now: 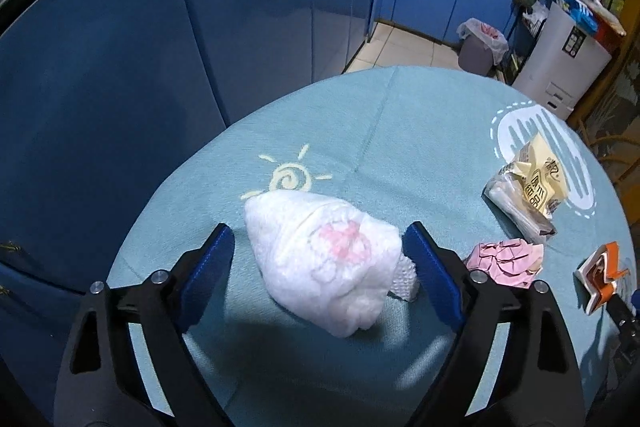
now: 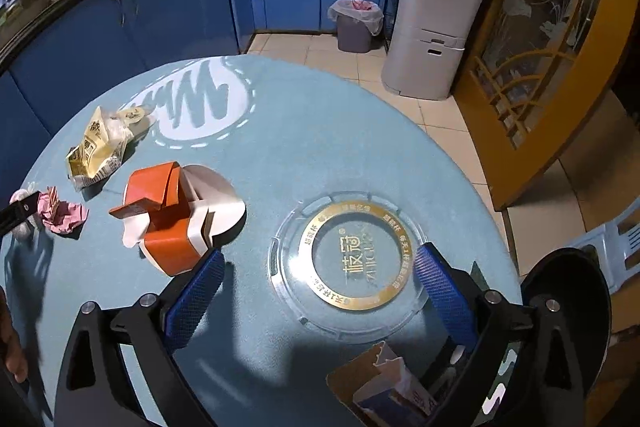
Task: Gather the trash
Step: 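Grasp the white tissue with the left tool while the right tool grasps the clear plastic lid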
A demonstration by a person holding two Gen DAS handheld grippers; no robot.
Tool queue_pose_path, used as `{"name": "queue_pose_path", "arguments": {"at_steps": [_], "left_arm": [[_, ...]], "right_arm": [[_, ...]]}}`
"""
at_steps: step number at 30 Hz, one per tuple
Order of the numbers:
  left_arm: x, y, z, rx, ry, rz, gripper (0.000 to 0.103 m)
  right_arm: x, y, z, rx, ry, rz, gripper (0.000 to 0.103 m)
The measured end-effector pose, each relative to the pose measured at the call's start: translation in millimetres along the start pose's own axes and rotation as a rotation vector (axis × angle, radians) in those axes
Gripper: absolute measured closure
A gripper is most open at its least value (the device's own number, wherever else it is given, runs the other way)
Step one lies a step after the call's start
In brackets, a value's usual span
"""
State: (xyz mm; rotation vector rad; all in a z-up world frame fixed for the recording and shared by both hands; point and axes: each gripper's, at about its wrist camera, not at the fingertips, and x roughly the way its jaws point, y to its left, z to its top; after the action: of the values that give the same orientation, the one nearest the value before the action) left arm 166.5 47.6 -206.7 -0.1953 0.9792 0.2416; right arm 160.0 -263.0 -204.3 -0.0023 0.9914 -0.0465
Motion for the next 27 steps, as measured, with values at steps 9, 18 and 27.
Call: {"name": "queue_pose_path", "arguments": {"at_steps": [9,18,27], "left_arm": [[2.2,2.9,1.4,0.008,-0.007,0.028,0.022],[-8.3,18.1,-8.9,0.004,-0.045,0.082,0.069],[-24.0,12.1,-7.4,0.037,-0.079,0.047,0.084]], "right_arm": [[3.9,-21.9,2.4,0.098,0.028,0.031,0.009],[8.5,-9.7,-5.8,0.07,0.034,0.001,0.019],[-12.5,5.4,-15.7,0.018,-0.016,0.014,0.02]]}}
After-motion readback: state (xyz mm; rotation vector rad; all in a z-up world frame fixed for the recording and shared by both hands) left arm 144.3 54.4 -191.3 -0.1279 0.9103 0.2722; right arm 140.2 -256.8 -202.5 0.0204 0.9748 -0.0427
